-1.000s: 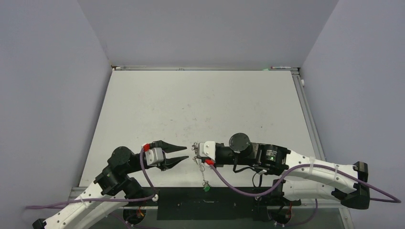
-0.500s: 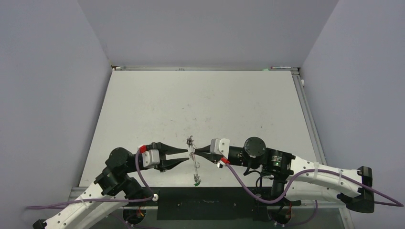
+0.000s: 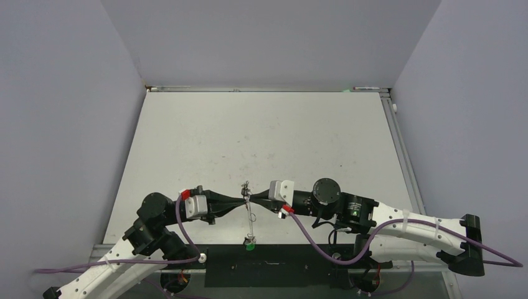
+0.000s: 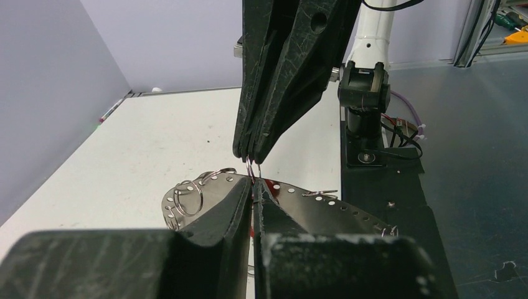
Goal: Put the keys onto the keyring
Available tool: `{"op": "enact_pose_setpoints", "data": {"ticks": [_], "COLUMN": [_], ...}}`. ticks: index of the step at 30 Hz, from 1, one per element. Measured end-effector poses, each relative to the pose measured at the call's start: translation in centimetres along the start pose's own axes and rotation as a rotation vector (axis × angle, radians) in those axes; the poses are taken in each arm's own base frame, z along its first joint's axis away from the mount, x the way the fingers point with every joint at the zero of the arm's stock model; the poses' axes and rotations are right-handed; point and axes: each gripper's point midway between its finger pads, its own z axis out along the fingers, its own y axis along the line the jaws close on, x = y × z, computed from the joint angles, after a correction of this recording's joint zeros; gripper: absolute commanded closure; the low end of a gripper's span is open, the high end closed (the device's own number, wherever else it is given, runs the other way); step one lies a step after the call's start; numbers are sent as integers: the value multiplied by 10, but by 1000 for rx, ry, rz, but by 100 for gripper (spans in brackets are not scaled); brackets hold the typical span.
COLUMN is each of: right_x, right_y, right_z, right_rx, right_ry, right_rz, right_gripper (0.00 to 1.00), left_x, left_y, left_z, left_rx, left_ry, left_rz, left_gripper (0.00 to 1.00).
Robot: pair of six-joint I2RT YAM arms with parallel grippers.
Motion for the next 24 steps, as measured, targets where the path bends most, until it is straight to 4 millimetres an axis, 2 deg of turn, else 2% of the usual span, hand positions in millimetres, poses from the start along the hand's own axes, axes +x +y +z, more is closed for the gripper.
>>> {"op": "enact_pose_setpoints", "data": {"ticks": [12, 24], "right_x": [-1, -12], "right_y": [0, -2], "right_z": [0, -7], "right_rx": [-3, 7], "right_ry": [-5, -37], "right_rz": [-1, -7], "right_gripper": [95, 95], "left_x": [0, -3], "left_y": [1, 1], "left_z": [0, 1], "left_rx": [-4, -6], "left_ry": [0, -13], "left_rz": [1, 8], "left_gripper": [100, 100]}}
